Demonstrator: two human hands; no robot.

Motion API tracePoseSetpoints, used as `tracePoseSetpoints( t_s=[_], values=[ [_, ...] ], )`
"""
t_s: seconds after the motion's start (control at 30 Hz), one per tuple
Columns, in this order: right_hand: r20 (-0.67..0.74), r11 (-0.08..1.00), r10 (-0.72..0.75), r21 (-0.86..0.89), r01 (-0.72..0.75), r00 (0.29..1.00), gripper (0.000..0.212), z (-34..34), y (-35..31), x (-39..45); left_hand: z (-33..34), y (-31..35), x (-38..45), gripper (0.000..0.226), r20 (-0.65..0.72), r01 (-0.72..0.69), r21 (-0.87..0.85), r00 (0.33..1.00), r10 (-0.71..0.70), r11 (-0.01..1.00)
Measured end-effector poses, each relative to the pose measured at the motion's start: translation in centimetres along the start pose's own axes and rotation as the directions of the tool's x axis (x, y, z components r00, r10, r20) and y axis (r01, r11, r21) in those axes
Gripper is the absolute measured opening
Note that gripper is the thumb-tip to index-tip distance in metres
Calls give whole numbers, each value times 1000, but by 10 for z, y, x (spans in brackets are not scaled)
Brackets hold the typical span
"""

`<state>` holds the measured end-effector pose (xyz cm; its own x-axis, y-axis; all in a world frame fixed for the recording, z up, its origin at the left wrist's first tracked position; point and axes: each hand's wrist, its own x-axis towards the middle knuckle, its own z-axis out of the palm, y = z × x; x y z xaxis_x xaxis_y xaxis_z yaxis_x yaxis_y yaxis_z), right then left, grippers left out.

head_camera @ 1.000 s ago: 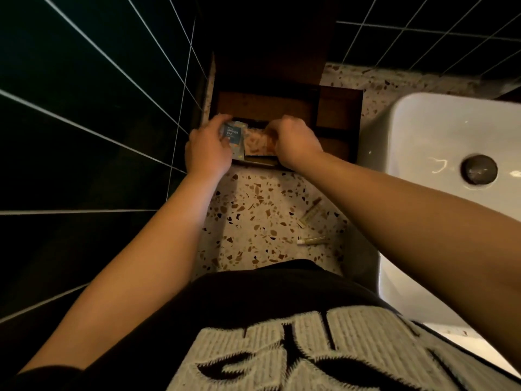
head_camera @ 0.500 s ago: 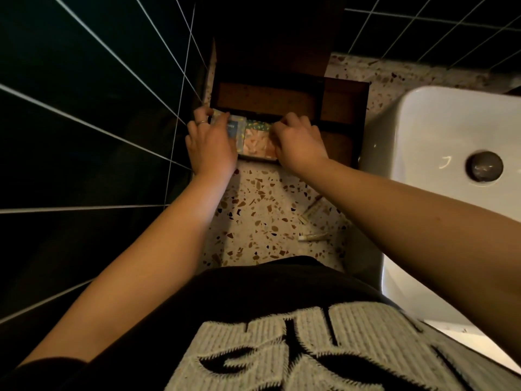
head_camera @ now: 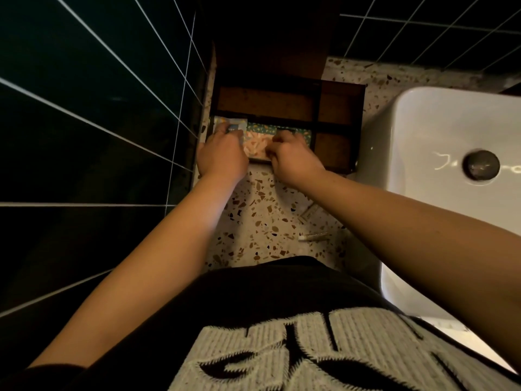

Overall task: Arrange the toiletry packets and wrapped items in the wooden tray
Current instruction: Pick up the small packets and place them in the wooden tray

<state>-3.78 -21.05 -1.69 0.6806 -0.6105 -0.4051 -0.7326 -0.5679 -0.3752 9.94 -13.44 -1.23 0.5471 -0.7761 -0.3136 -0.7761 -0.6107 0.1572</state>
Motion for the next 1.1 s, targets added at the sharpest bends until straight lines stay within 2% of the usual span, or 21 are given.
tracePoseSetpoints(
  t_s=[0.1,0.17,0.33,0.43,0.6,0.73,0.83,0.93,1.1],
  values=[
    [24,1000,2,14,-2,1000,36,-2,2,0,-1,1,1,47,25,-2,-14,1000,2,1000],
    [15,999,-5,34,5,1000,36,-6,2,-2,-3,0,-2,44,-14,-18,-53,1000,17,998],
    [-173,978,40,206,-4,984,35,-27,11,-27,-4,3,-22,29,-210,-108,-230,976,59,967],
    [-225,961,97,275,-32,970,32,-37,19,-59,2,14,-43,24,-163,-158,-326,981,109,932],
    [-158,953,162,282,-113,974,32,-21,32,-111,26,32,-83,23,25,-222,-351,969,246,910],
    [-34,953,221,221,-209,975,38,5,41,-126,44,41,-109,21,170,-334,-318,901,400,887],
    [3,978,188,86,-188,982,40,20,46,-125,54,46,-121,20,254,-354,-329,860,443,876],
    [6,990,120,-69,-120,993,41,25,49,-122,65,49,-130,28,290,-345,-292,857,427,892],
    [49,966,85,-249,-71,995,36,27,48,-120,77,52,-137,25,236,-353,-203,888,395,913]
  ],
)
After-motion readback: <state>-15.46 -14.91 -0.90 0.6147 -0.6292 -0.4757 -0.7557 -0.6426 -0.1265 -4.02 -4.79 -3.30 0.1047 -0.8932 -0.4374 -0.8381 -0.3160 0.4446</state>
